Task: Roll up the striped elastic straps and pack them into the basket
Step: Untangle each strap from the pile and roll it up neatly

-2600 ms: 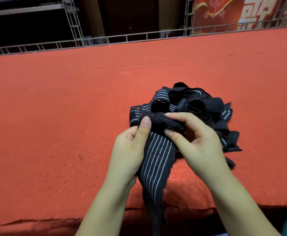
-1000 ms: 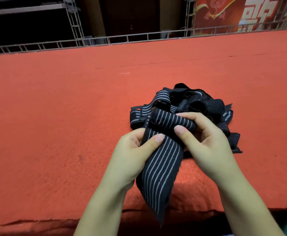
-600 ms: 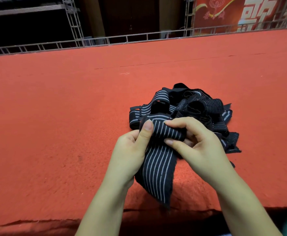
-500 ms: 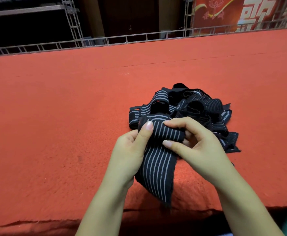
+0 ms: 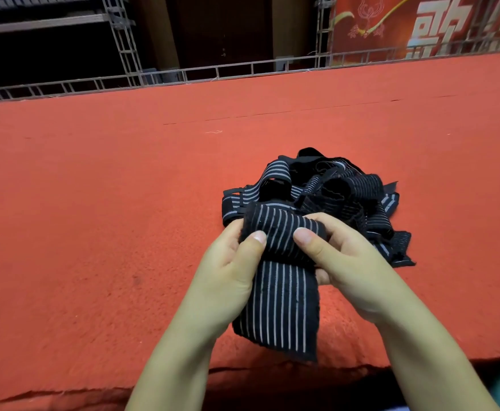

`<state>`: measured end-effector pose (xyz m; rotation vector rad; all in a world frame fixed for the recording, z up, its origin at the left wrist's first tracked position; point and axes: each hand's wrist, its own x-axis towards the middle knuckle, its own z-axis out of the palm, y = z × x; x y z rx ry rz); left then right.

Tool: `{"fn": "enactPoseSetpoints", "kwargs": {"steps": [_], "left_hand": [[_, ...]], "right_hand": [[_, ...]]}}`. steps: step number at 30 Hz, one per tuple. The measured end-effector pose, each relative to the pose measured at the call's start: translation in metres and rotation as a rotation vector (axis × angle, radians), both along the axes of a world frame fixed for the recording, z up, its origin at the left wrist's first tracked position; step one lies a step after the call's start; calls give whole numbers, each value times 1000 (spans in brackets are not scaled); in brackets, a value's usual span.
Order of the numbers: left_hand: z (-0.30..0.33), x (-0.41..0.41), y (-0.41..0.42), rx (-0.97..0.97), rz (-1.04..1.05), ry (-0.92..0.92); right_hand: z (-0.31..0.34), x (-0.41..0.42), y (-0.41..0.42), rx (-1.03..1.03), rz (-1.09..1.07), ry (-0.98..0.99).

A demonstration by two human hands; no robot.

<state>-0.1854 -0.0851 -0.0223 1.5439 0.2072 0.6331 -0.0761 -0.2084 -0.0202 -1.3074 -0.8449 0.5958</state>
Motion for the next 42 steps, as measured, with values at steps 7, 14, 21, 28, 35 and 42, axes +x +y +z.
{"fn": "enactPoseSetpoints", "kwargs": {"steps": [7,14,21,28,35,42], "left_hand": [[4,-3,2,-93,-68,45],[3,1,-3,-102,-94,12],[4,1,-4,-144,-87,45],[-3,5,0,-241,-59,31],[1,9,-5,-223,7,92],[-3,7,-1,-152,42,16]], "right_hand": [[10,7,-5,213,-102,70],[6,7,-1,269,-231,23],[-2,4,-4,239,-278,-231],[-1,2,-8,216,-179,-323],[-5,6,-10,160,-108,-397],[-9,8,-10,4,-102,-163]]}}
